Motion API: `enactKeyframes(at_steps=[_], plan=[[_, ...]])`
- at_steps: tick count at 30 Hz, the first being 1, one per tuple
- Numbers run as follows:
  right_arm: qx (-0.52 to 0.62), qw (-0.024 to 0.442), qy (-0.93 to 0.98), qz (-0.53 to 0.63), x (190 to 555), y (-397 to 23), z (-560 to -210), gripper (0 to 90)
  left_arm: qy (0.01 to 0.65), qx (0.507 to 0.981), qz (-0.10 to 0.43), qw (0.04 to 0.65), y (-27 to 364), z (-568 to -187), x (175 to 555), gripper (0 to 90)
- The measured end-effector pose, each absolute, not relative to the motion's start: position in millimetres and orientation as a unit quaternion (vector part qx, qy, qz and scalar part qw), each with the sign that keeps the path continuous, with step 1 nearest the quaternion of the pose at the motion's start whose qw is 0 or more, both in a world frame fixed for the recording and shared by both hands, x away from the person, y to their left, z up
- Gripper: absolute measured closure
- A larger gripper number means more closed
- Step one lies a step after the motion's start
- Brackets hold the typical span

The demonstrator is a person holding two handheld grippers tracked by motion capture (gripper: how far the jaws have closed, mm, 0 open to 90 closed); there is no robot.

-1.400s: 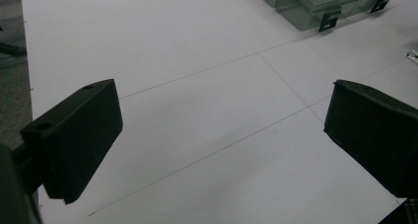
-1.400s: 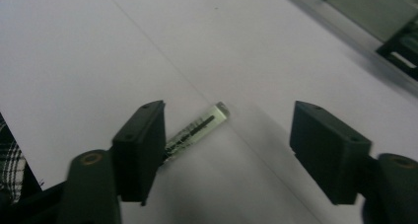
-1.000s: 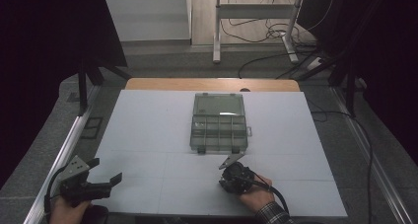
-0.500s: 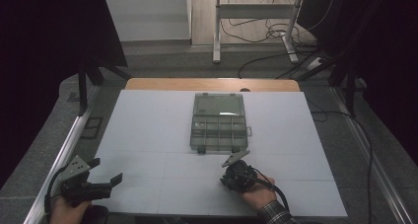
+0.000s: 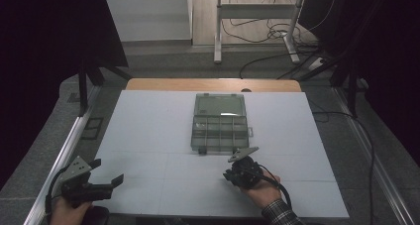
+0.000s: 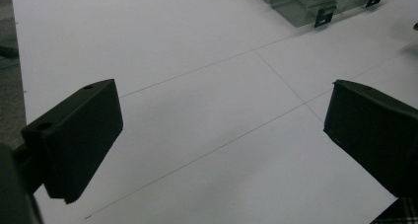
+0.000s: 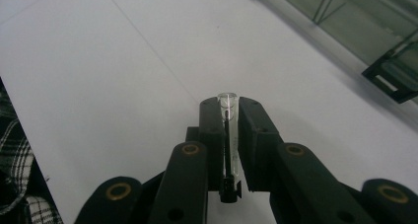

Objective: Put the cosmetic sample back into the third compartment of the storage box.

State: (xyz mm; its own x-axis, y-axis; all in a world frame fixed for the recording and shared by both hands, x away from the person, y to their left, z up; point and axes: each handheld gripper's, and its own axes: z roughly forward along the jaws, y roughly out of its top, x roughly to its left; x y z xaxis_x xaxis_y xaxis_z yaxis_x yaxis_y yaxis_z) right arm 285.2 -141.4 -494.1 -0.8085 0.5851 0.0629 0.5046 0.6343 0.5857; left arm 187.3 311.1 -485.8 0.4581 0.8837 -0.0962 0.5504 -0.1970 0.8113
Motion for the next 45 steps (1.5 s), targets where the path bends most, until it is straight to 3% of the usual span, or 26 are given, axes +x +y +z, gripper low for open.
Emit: enactKeyframes(at_steps=[45], plan=[[0.332, 0.116, 0.860, 0.368, 336.3, -138.8, -469.5, 80.8, 0.465, 0.753, 0.196, 0.422, 311.0, -485.6, 187.3, 1.6]])
